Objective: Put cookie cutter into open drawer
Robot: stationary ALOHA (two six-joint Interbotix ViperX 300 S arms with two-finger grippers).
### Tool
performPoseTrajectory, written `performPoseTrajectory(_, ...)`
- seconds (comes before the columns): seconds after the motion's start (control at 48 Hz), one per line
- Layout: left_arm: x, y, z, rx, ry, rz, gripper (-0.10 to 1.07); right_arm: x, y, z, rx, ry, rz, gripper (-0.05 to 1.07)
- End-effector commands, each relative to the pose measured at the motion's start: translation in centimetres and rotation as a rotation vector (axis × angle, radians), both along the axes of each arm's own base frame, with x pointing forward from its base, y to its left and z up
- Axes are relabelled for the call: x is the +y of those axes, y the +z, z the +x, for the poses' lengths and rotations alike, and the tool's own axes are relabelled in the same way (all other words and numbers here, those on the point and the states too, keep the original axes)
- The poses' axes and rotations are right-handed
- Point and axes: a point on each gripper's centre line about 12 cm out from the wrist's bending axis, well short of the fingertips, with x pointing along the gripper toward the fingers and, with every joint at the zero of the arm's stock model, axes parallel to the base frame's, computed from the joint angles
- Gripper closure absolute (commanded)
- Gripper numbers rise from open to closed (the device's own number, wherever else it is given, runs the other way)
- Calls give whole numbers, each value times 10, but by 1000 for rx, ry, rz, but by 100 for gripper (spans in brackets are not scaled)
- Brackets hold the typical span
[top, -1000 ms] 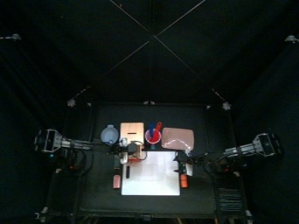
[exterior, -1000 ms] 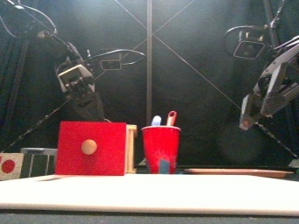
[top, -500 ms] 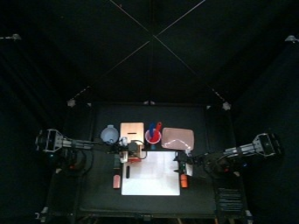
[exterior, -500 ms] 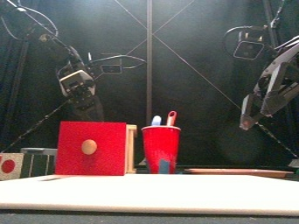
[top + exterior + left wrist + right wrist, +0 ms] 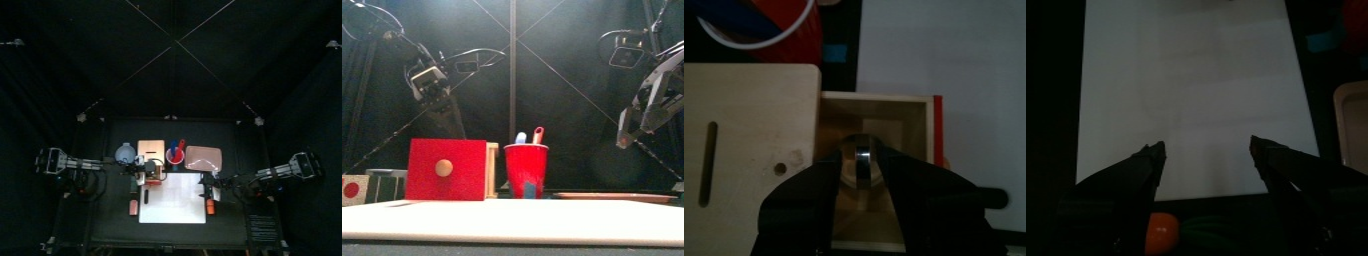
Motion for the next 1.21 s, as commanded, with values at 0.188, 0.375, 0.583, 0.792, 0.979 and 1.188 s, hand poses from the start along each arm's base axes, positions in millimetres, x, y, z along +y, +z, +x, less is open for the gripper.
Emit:
performPoseTrajectory(0.188,-10,50,-25,-314,-51,-9,23,1,11,5,-41,13,-8,5)
performPoseTrajectory(0.375,-23,56,-59,-560,-125,-21,23,2,20,10,-80,38,-36,5)
performPoseTrajectory(0.583,-25,40,-80,-609,-112,-59,23,0,39,20,-162,86,-105,5)
performPoseTrajectory(0.792,-24,24,-86,-577,-95,-77,23,-3,60,26,-251,115,-157,5)
performPoseTrajectory(0.979,-23,16,-90,-559,-88,-80,23,-2,63,27,-302,133,-148,5)
performPoseTrajectory(1.188,-23,14,-91,-555,-82,-84,23,-2,58,25,-298,134,-142,5)
